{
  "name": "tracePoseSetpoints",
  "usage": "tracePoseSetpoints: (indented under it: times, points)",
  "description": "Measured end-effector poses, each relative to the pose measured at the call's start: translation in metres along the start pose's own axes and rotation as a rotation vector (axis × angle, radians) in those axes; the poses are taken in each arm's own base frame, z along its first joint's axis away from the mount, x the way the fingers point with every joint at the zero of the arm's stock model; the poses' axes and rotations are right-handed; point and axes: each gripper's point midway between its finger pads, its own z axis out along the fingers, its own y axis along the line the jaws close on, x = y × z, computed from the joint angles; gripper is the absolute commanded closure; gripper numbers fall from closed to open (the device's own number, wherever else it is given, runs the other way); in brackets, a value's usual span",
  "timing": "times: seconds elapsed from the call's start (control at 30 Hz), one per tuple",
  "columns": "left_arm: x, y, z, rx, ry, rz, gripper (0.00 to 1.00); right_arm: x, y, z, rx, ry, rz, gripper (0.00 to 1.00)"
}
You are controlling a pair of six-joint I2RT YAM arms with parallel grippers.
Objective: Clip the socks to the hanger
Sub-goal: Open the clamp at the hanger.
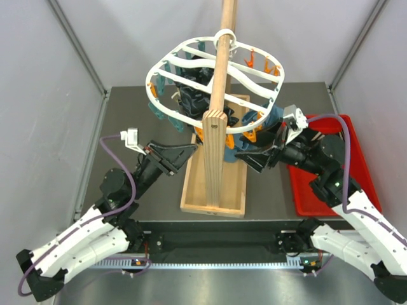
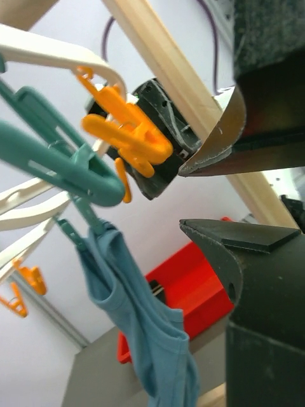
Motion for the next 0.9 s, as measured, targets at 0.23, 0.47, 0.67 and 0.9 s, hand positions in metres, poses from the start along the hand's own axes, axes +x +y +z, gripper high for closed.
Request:
tracePoseSetpoints:
  times: [0.23,0.47,0.67,0.9]
  points:
    - [-0.007,-0.039,-0.004,0.082,0.063,0.025,0.62,0.002,0.026,-0.004,-0.069,0.009,0.032,0.36]
    - [-0.014,-0.072,-0.002,0.183,0.080,0.019,0.62,0.005,0.037,-0.002,-0.093,0.019,0.066,0.58]
    - [-0.001,-0.061,0.016,0.166,0.121,-0.024,0.62,-0.007,0.034,0.001,-0.065,-0.035,0.086,0.64]
    - [0.011,-0.049,0.031,0.146,0.151,-0.056,0.62,-0.026,0.034,0.008,-0.069,-0.117,0.106,0.63]
